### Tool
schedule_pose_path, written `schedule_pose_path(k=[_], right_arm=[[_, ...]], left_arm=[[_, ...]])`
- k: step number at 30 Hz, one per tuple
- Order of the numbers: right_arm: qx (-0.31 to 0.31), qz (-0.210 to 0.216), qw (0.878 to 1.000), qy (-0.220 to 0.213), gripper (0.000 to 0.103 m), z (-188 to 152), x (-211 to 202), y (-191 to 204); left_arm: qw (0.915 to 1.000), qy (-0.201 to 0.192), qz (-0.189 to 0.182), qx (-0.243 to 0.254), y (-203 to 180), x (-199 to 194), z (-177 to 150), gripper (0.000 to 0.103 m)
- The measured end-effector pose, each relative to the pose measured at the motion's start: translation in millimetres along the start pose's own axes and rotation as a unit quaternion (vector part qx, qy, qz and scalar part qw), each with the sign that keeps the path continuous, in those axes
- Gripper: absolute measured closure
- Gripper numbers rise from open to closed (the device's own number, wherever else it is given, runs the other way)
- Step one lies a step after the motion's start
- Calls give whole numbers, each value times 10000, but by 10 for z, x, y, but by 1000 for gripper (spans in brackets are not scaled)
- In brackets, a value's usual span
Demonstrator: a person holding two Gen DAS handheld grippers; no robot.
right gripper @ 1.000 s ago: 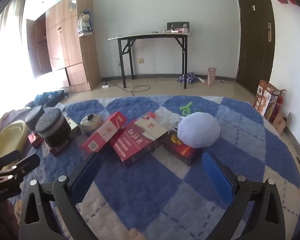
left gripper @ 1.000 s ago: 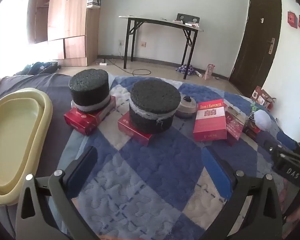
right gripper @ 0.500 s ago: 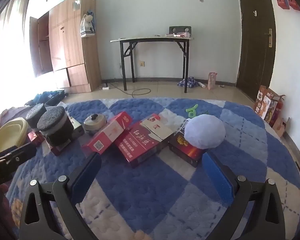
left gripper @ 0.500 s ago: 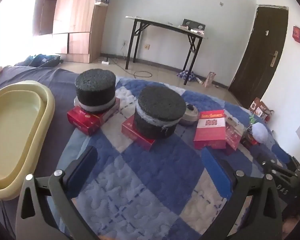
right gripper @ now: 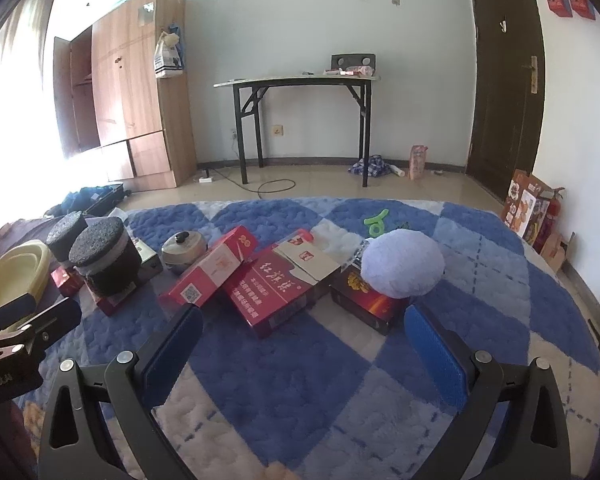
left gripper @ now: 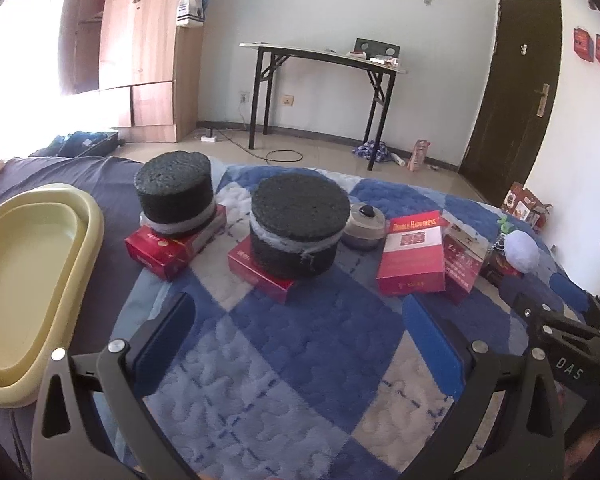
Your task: Organize rigid objects
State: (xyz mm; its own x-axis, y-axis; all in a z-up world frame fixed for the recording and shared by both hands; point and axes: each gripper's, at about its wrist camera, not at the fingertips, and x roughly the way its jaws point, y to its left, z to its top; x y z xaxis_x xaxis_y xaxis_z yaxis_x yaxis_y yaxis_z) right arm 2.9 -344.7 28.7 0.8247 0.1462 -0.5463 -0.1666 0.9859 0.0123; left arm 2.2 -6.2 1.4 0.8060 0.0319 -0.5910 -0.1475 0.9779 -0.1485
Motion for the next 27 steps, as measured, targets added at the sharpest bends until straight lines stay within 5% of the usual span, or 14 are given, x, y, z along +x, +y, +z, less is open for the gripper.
schedule_pose_path(k=[7, 14, 19, 27], right_arm=[[-18, -23, 10000, 40, 0, -10, 11, 0], [30, -114, 9999, 65, 0, -14, 30, -11], [46, -110, 9999, 88, 0, -19, 33, -21], [27, -113, 9999, 86, 0, -23, 32, -31]], left_arm=[[9987, -37, -183, -467, 192, 7, -2, 0], [9970, -472, 89, 613, 6, -29, -61, 0], [9943, -588, -90, 886, -83, -50, -71, 0], [9966, -565, -561, 196, 84, -102, -12, 0]])
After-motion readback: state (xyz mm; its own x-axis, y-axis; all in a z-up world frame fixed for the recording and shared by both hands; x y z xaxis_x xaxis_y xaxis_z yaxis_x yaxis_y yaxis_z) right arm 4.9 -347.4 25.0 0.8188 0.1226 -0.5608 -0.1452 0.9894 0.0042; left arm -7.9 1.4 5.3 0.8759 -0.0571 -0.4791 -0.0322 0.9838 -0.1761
